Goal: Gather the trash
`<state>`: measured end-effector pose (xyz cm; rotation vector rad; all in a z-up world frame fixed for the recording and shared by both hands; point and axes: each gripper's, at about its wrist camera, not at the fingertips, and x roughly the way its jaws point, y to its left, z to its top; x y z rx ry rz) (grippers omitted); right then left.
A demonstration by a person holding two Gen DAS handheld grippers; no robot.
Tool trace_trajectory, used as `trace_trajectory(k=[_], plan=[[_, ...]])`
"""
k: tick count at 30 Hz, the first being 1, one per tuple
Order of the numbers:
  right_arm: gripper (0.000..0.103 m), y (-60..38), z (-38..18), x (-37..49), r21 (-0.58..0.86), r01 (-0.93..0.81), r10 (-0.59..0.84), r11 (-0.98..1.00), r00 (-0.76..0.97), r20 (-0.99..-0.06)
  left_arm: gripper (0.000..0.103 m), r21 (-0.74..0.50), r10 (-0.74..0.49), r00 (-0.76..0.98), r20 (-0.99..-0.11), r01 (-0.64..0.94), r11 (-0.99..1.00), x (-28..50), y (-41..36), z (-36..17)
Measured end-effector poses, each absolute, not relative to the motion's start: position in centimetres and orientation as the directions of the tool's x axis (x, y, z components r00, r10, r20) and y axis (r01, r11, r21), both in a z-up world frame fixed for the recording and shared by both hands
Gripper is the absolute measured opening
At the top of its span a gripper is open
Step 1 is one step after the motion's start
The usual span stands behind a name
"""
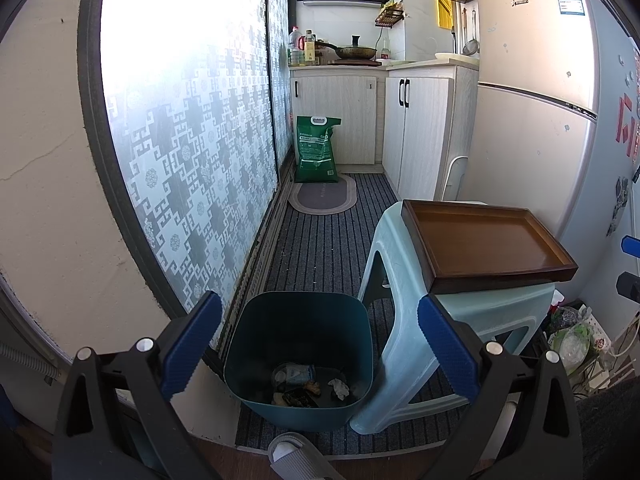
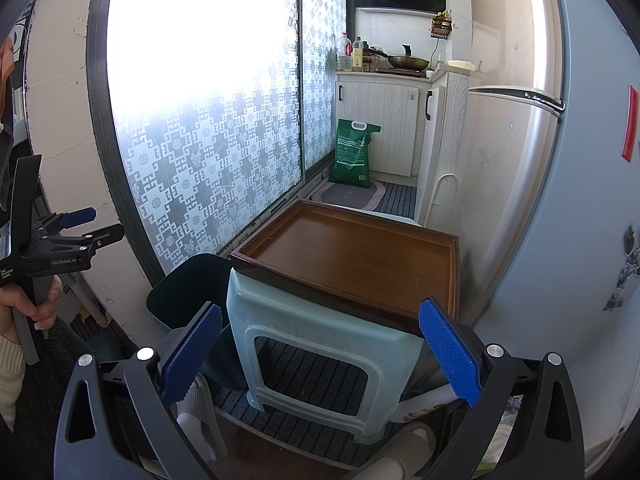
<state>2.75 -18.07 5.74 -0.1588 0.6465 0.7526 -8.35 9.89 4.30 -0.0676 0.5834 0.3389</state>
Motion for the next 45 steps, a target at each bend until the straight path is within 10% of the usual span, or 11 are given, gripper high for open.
trace_trajectory(k=[45], plan=[[0.100,-18.0,5.8,2.8,0.089,-0.680,0.584,0.728,0.547,-0.599,0.100,0.010,0.296,0.785,-0.544,-0.346,0.938,-8.7,11.1,4.5]])
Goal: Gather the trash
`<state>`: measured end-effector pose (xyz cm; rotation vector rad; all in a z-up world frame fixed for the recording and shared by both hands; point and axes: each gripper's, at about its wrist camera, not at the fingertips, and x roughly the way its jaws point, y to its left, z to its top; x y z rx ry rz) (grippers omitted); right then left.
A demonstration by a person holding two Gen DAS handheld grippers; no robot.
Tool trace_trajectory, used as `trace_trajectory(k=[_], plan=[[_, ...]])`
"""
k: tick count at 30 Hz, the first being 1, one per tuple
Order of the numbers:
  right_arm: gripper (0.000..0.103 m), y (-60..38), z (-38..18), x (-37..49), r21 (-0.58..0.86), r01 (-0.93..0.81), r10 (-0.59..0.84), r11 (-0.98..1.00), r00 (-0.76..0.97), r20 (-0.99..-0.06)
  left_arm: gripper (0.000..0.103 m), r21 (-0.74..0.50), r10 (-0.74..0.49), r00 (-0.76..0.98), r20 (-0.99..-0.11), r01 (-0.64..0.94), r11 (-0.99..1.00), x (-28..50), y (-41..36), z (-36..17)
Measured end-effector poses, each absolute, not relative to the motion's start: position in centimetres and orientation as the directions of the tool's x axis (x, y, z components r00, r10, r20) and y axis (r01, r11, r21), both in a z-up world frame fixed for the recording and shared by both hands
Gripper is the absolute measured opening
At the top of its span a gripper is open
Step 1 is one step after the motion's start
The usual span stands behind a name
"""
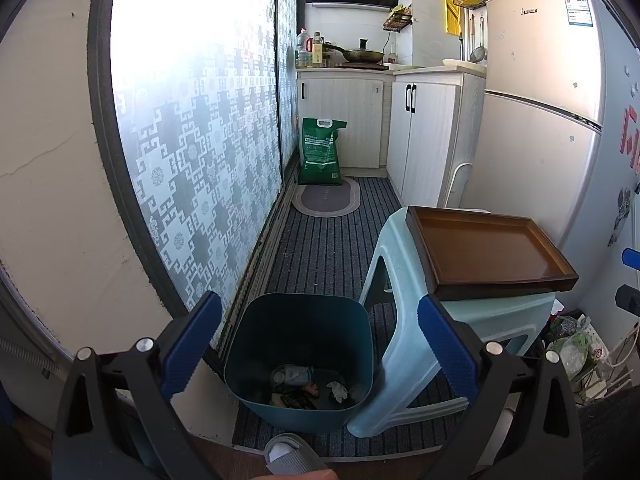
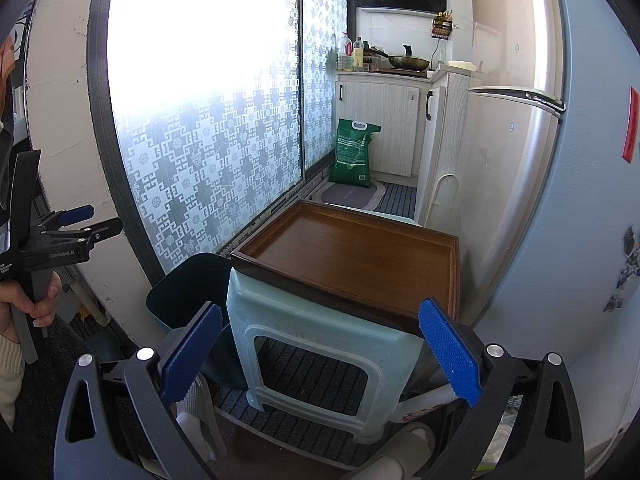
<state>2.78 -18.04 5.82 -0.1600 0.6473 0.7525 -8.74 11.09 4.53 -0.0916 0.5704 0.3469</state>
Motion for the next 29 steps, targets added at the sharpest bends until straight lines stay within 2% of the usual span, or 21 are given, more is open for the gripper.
trace_trajectory(k=[29], plan=[[0.100,-17.99,5.88,2.77,0.087,-0.681,0.584,0.727,0.547,-0.600,0.100,-0.003,0.296,0.781,-0.551,-0.357,0.934,-8.81,11.04,4.45]])
